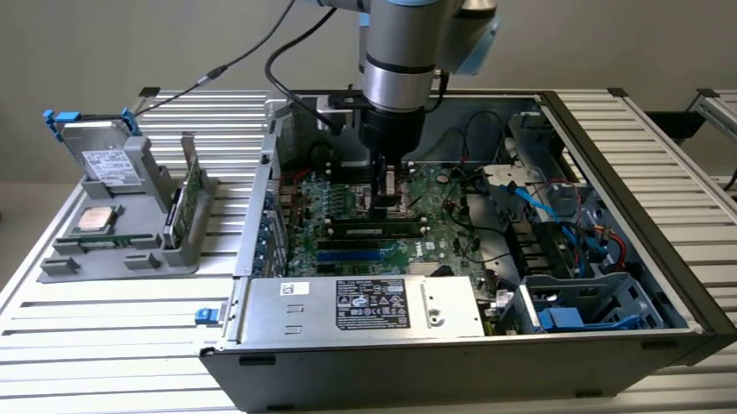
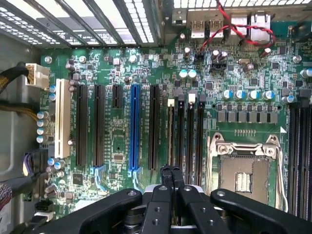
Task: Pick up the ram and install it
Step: 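Press down the ram until it locks into place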
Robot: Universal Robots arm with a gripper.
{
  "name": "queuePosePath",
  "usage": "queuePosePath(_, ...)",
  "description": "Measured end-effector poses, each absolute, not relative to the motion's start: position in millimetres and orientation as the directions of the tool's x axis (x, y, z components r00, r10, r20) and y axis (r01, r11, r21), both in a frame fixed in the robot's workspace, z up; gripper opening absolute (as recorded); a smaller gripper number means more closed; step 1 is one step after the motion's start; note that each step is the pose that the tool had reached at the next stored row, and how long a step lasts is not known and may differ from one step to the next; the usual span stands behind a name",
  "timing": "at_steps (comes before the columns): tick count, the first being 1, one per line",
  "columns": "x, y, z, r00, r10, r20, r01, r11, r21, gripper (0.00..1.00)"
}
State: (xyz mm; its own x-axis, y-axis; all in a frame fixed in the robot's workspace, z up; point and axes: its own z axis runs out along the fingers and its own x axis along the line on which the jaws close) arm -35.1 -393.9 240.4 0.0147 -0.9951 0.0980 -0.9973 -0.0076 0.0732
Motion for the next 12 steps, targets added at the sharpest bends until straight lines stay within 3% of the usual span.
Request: queuePosePath(12, -27.8, -394.0, 241.4, 0.015, -0.995, 0.098, -0.997, -0.008, 0.073, 0.10)
